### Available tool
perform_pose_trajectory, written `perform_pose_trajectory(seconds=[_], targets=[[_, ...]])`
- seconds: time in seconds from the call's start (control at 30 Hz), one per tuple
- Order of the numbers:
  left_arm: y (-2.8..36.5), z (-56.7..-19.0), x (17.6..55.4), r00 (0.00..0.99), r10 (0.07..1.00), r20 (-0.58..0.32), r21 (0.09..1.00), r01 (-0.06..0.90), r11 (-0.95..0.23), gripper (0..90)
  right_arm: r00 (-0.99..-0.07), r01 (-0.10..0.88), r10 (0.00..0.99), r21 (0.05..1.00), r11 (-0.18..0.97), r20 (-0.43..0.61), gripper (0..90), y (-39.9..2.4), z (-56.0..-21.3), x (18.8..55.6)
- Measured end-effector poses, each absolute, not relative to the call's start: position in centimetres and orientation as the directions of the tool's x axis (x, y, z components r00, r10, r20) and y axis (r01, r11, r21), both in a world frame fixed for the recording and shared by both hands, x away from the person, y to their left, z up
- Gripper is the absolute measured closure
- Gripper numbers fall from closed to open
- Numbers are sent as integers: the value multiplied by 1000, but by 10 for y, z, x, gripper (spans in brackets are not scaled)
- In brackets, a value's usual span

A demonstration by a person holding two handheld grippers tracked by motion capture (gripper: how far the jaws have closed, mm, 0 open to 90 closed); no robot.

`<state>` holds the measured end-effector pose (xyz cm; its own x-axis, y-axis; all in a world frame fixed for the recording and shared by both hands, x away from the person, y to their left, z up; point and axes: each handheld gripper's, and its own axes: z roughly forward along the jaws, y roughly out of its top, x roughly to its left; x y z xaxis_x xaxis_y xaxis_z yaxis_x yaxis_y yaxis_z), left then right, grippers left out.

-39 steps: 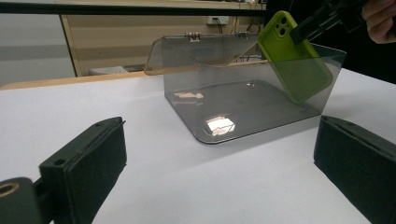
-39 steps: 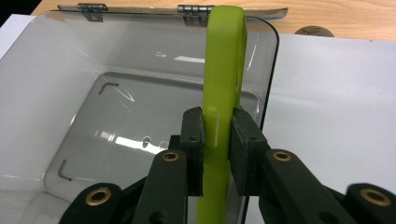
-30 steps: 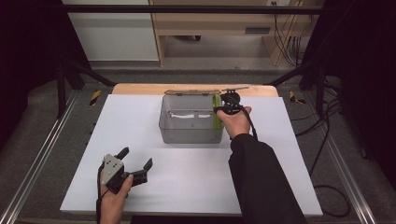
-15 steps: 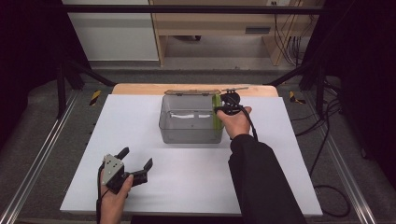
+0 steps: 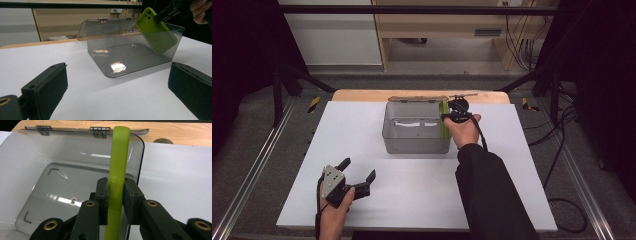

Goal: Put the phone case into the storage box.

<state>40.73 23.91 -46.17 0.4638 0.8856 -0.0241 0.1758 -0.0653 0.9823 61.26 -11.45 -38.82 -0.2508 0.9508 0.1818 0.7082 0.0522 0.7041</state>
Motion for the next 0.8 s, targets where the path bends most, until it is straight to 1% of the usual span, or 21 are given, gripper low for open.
perform_pose_trajectory(seconds=[0.8], targets=[[237,-462,407,468,883,-21,982,178,-71,23,-251,691,953,721,54,169,723,-113,-388,611]])
